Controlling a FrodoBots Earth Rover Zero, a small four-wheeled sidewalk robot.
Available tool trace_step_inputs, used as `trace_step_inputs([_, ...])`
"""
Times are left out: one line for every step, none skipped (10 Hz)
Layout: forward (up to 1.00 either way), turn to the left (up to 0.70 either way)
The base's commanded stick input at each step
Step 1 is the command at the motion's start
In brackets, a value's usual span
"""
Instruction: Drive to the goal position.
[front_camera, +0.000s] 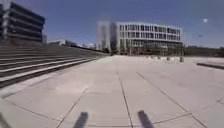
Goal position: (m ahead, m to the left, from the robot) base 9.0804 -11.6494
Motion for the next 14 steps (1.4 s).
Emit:
trace_step_inputs([0.70, 0.00])
trace_step_inputs([0.70, 0.00])
trace_step_inputs([0.70, 0.00])
trace_step_inputs([0.70, 0.00])
trace_step_inputs([0.70, 0.00])
trace_step_inputs([0.70, 0.00])
trace_step_inputs([0.70, 0.00])
trace_step_inputs([0.70, 0.00])
trace_step_inputs([0.70, 0.00])
trace_step_inputs([0.70, 0.00])
trace_step_inputs([0.70, 0.00])
trace_step_inputs([0.70, 0.00])
trace_step_inputs([0.70, 0.00])
trace_step_inputs([0.70, 0.00])
